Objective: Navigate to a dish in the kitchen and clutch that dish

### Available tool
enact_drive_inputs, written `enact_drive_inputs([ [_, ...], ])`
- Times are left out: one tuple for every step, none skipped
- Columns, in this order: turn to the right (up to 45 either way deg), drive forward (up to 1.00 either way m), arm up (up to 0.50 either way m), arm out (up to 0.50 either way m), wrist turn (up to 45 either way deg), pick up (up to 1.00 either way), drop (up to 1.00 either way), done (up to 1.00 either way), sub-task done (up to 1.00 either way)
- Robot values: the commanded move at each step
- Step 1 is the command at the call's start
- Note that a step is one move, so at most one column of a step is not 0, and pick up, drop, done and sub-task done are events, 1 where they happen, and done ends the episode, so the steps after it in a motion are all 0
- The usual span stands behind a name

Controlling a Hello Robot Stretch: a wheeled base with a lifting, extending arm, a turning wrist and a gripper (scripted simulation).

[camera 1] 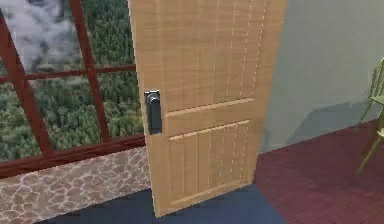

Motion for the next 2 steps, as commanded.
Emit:
enact_drive_inputs([
  [45.0, 0.0, 0.0, 0.0, 0.0, 0.0, 0.0, 0.0, 0.0],
  [21.0, 0.0, 0.0, 0.0, 0.0, 0.0, 0.0, 0.0, 0.0],
])
